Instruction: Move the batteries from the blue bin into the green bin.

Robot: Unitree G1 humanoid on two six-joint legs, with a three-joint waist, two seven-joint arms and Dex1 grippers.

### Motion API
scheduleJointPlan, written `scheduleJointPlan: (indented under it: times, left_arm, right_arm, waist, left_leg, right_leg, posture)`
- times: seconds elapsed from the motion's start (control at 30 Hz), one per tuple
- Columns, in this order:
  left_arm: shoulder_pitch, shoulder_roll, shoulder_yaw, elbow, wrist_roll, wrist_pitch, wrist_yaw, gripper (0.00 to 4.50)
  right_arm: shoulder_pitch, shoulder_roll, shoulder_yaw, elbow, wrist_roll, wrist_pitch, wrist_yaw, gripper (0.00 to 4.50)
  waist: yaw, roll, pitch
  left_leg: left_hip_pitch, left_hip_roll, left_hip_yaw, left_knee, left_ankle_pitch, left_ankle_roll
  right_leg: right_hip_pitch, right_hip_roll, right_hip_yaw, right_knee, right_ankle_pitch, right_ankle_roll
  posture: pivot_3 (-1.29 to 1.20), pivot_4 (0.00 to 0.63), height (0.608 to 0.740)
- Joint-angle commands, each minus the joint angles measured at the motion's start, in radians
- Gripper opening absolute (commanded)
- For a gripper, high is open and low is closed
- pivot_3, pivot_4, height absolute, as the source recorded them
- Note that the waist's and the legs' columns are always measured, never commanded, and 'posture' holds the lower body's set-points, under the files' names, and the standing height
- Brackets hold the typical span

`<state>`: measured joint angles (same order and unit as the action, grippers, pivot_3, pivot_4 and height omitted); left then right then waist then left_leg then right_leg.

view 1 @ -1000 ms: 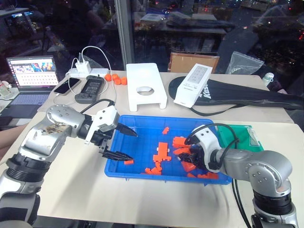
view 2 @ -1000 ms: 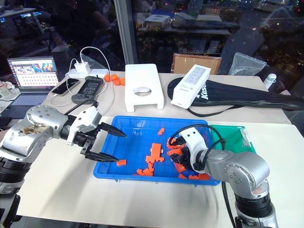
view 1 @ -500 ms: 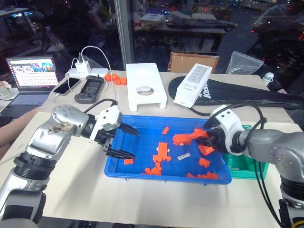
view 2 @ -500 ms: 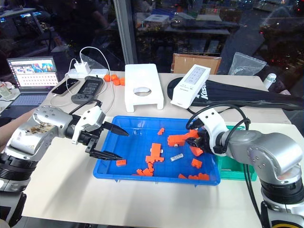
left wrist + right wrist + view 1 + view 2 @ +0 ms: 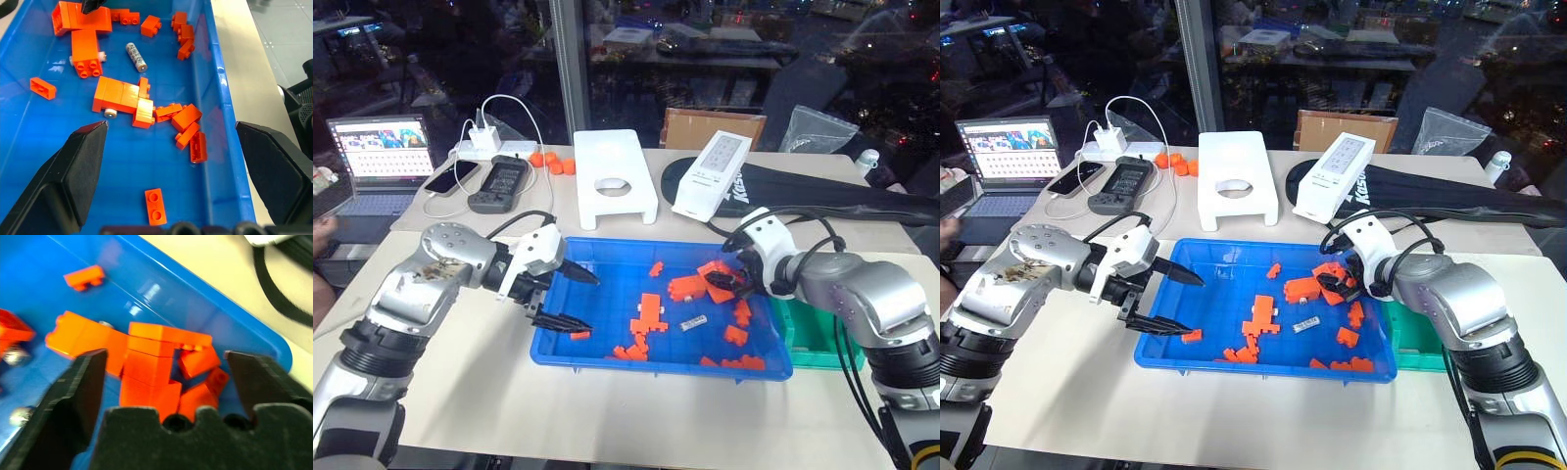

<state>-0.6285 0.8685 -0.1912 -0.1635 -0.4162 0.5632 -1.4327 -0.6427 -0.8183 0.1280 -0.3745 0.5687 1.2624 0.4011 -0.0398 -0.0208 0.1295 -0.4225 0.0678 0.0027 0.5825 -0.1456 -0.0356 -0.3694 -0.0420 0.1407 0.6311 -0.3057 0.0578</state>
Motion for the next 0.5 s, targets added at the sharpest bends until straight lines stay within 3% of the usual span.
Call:
scheduleJointPlan:
  times: [0.03,0.23,0.5]
  left_arm:
    - [-0.026,-0.006,0.009,-0.006,-0.003,-0.012,0.0,4.5]
    - [-0.045,-0.024,-0.004,0.017,0.01,-0.025,-0.006,4.5]
    - [-0.05,-0.028,-0.006,0.024,0.02,-0.032,-0.009,4.5]
  right_arm:
    - [-0.025,-0.042,-0.051,-0.111,0.045,0.022,0.076,4.48]
    - [0.03,-0.083,-0.036,-0.226,0.143,0.072,0.194,4.48]
    - [0.07,-0.118,0.158,-0.17,-0.014,-0.061,0.228,4.48]
  waist:
    - [0.001,0.0,0.0]
    - [0.002,0.0,0.0]
    - [-0.002,0.0,0.0]
  left_leg:
    - [0.0,0.0,0.0,0.0,0.0,0.0]
    - [0.0,0.0,0.0,0.0,0.0,0.0]
    - [0.0,0.0,0.0,0.004,0.0,0.0]
  right_leg:
    - [0.0,0.0,0.0,0.0,0.0,0.0]
    - [0.0,0.0,0.0,0.0,0.0,0.0]
    - [0.0,0.0,0.0,0.001,-0.001,0.002]
  posture:
    - [0.0,0.15,0.731]
    - [0.0,0.15,0.731]
    - [0.0,0.15,0.731]
